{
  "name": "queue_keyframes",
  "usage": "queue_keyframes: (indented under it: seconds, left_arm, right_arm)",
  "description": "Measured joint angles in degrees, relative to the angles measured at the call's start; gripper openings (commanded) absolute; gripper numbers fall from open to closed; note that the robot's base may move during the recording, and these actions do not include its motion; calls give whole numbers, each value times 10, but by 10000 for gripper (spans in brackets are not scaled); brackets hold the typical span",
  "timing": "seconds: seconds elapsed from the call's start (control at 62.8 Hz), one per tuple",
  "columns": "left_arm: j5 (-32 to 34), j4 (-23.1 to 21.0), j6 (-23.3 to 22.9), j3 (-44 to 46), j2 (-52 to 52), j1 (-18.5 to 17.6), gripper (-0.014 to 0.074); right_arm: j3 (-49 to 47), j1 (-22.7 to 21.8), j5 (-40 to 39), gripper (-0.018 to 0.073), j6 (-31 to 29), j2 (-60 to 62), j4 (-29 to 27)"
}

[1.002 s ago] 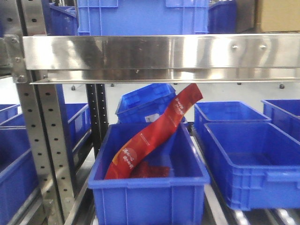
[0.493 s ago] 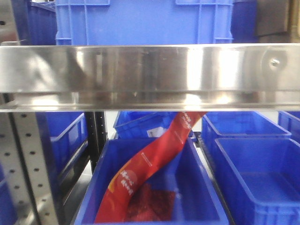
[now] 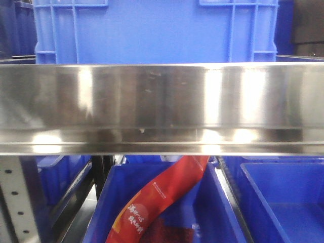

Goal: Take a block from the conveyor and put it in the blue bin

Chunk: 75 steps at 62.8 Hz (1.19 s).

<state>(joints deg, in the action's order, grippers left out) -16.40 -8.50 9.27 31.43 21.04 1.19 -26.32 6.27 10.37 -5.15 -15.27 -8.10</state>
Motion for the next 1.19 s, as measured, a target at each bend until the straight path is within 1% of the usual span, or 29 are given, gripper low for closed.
queue_keyframes:
  seconds: [1.193]
  left_arm:
    - [0,0,0,0,0,0,-111]
  right_arm:
    - [0,0,0,-162,0,0,0]
